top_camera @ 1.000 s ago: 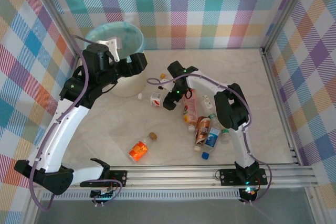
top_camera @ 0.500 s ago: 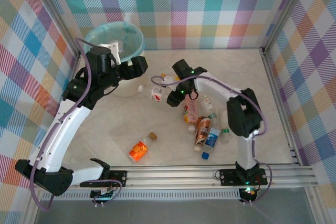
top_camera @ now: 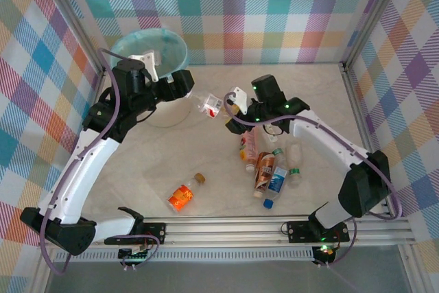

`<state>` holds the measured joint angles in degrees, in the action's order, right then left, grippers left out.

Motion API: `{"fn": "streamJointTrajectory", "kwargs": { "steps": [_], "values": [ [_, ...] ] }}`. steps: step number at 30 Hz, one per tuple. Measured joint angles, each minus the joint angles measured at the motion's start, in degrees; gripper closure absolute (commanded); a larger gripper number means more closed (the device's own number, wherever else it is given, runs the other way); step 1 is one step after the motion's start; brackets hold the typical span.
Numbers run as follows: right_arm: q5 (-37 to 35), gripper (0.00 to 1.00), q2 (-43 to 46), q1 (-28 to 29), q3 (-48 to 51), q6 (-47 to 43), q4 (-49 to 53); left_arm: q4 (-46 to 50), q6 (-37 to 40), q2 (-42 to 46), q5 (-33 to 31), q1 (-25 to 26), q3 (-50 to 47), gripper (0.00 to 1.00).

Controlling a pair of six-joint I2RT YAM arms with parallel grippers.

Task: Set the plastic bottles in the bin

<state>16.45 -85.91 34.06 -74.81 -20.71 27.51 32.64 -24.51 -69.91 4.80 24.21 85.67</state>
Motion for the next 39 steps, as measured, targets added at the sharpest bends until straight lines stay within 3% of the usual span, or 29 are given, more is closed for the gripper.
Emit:
{"fn": "streamJointTrajectory", "kwargs": {
  "steps": [7, 13, 18, 24, 26, 28, 29, 32, 35, 39],
  "values": [
    [5.44, 0.43, 4.28, -0.02, 4.15, 5.42, -8.46, -1.57, -0.81, 0.02, -1.31, -0.02, -2.62, 0.17],
    [9.90, 0.43, 6.21, -0.02, 7.76, 10.03, -14.75, -5.73, -3.26, 0.02, -0.26, -0.02, -6.25, 0.45],
    [11.28, 0.43, 6.21, 0.02, 8.55, 11.76, -15.67, -8.90, -5.44, 0.28, 1.64, 0.00, -7.87, 0.56],
    [11.98, 0.43, 6.21, 0.02, 8.55, 12.61, -16.11, -10.38, -6.40, 0.13, 3.30, -0.02, -7.87, 0.55],
    [12.04, 0.43, 6.19, 0.02, 8.55, 12.79, -16.11, -10.56, -6.64, -0.13, 3.74, -0.02, -7.85, 0.64],
    [11.87, 0.43, 6.19, 0.00, 8.55, 12.87, -15.93, -10.80, -7.17, -0.48, 4.13, -0.02, -7.80, 0.65],
    [11.72, 0.43, 6.19, -0.02, 8.55, 12.87, -15.91, -10.84, -7.37, -0.55, 4.20, -0.02, -7.76, 0.64],
    [11.65, 0.43, 6.12, -0.02, 8.55, 12.83, -15.91, -10.88, -7.76, -0.68, 4.35, -0.02, -7.74, 0.44],
    [11.47, 0.43, 6.12, -0.02, 8.55, 12.83, -15.91, -10.60, -7.67, -1.03, 4.37, -0.35, -7.63, 0.43],
    [10.97, 0.43, 6.03, -0.02, 8.55, 12.83, -15.87, -10.60, -7.78, -1.68, 4.68, -0.39, -7.41, 0.51]
  ]
}}
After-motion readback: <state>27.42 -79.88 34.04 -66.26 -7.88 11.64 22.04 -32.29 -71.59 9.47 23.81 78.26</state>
